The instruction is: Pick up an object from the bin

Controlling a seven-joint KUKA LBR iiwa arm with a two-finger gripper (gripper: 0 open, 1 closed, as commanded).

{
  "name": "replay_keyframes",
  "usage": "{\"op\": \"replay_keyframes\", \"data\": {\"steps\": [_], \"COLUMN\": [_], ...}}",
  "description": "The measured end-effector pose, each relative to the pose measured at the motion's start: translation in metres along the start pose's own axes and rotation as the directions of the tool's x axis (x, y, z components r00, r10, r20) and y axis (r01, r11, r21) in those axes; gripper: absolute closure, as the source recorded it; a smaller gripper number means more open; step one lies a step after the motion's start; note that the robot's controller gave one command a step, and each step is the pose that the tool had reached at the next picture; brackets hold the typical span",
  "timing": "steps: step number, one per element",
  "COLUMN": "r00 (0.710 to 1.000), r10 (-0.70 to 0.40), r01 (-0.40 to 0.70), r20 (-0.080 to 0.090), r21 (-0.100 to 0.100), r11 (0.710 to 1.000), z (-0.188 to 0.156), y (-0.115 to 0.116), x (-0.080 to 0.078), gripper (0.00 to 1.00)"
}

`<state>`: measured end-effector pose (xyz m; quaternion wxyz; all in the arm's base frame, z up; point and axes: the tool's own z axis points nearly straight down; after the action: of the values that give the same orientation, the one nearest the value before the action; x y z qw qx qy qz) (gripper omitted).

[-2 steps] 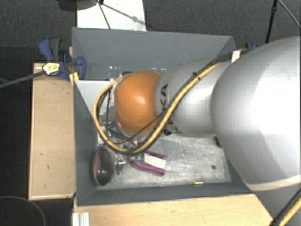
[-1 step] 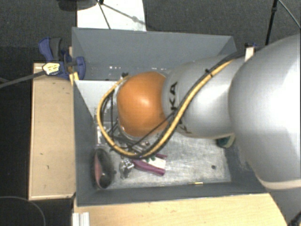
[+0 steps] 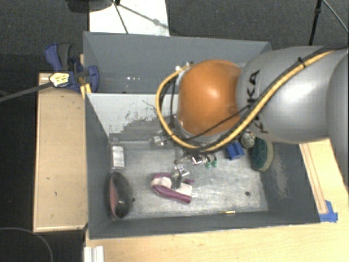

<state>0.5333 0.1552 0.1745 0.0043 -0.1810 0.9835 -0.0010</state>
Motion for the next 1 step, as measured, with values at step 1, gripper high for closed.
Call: {"op": "replay_keyframes", "data": {"steps": [1], "r00": [0.973], "r10": [0.232], "r01": [-0.232], "r20": [-0.010], "r21": [-0.002], "r11": [0.973], "z": [0.1054], "y": [0.0078], "x": [0.0245], "gripper": [0.00]}}
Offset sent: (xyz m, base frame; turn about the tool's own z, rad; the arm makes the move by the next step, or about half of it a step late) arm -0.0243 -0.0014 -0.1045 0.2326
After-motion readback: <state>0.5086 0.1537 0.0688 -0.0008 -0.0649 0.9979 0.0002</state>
